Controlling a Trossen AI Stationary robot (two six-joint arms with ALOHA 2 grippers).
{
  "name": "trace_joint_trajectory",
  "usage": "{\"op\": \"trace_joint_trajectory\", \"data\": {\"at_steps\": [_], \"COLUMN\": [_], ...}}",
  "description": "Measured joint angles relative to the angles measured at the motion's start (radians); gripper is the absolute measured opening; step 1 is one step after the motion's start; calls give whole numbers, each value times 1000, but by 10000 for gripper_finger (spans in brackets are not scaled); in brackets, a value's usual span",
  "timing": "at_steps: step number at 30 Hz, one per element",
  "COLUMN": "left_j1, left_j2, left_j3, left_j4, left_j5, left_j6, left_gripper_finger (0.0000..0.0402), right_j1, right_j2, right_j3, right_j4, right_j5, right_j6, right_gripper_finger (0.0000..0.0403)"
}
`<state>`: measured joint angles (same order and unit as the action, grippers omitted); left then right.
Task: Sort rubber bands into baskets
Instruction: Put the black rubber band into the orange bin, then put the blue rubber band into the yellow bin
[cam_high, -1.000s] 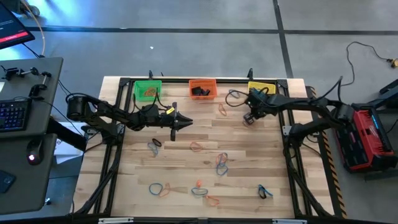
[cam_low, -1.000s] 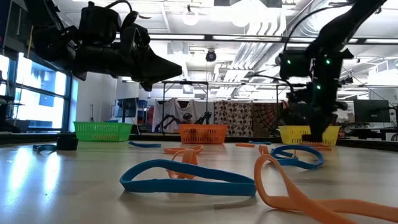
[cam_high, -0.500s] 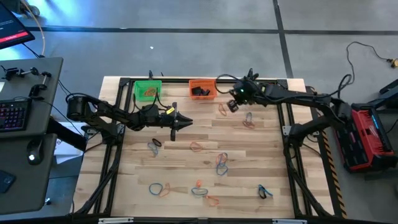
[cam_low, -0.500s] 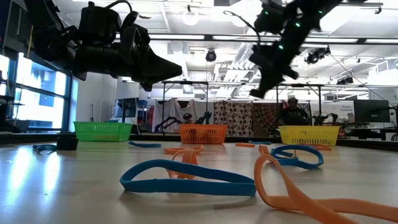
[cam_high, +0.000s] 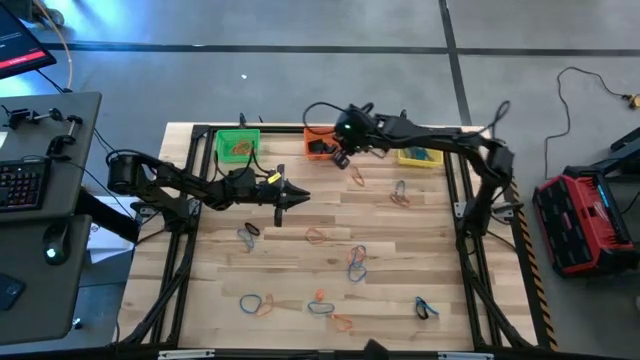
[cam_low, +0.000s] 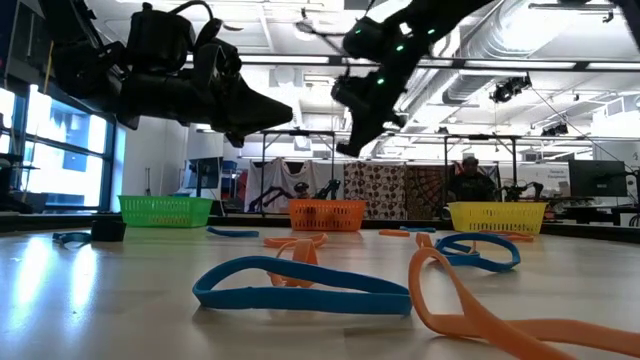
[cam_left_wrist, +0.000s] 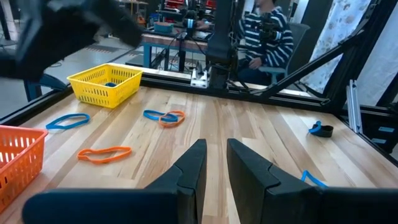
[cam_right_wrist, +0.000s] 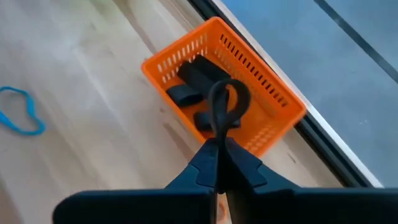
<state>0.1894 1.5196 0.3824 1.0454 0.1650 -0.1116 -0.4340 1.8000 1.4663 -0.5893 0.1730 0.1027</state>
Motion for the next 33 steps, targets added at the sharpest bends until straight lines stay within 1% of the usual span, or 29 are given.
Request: {"op": "trace_joint_trajectory", "data": {"at_steps": [5,10,17,21,26,33], "left_j1": [0,0,0,0,0,0], "left_j2": [0,0,0,0,0,0], "left_j3": [0,0,0,0,0,0], "left_j4": [0,0,0,6,5,2], "left_j5": [0,0,0,0,0,0], "left_j6": [0,-1,6,26,12,9], "left_gripper_finger": [53,53,53,53,53,53], "right_j1": [-19,-43,-67,-71,-70,-71], "right_j2": [137,240,296,308,312,312], "right_j3": [121,183,190,190,189,189], "right_j4": [-51,-58,-43,-42,-25,-14], "right_j5": [-8,-40,-79,-89,-95,-93], "right_j6": [-28,-33,-15,-6,-12,5], "right_gripper_finger": [0,0,0,10,44,124]}}
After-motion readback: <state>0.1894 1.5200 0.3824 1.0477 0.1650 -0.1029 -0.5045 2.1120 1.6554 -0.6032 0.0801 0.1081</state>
